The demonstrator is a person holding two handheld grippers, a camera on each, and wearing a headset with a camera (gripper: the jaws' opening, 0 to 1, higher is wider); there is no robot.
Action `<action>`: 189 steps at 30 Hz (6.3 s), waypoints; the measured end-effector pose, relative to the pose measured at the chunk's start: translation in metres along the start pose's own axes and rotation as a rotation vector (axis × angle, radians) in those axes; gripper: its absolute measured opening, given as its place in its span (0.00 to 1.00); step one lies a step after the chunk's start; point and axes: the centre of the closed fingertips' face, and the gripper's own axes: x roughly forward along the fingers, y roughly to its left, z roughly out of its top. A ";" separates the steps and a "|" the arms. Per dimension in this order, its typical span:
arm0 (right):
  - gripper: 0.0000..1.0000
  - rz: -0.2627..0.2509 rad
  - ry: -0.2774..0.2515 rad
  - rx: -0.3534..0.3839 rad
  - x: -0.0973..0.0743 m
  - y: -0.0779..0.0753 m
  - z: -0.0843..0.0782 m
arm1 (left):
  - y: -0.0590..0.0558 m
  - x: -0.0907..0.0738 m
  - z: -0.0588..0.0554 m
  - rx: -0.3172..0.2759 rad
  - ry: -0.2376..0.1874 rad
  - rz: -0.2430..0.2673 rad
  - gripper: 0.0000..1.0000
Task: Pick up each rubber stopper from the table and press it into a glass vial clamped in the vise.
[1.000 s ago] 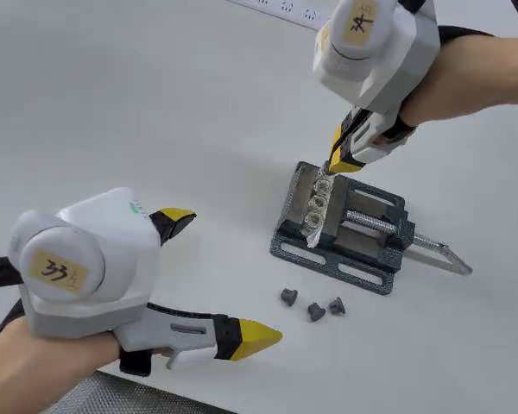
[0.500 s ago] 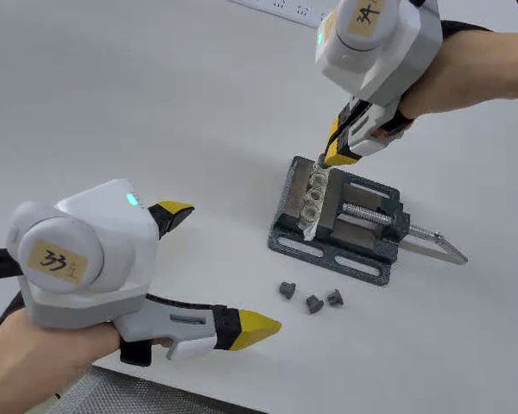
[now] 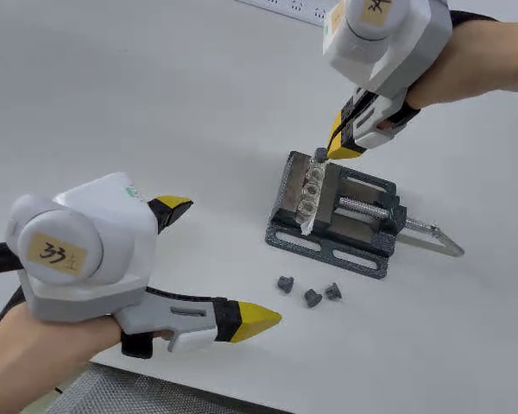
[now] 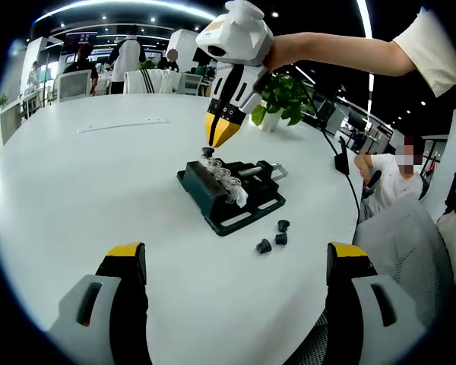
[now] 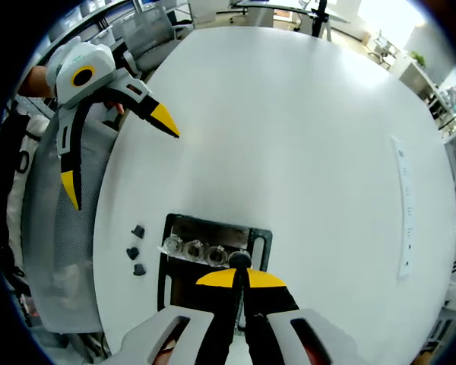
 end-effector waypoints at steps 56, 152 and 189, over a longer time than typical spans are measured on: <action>0.00 0.053 0.080 0.037 0.011 0.001 0.006 | 0.003 0.008 -0.009 -0.032 0.018 -0.005 0.98; 0.88 -0.036 -0.336 0.225 -0.004 0.121 -0.030 | -0.008 -0.027 0.018 0.059 -0.044 0.049 0.99; 0.27 0.020 -0.258 -0.029 0.049 0.141 -0.051 | -0.023 -0.033 0.001 0.051 -0.030 0.047 0.98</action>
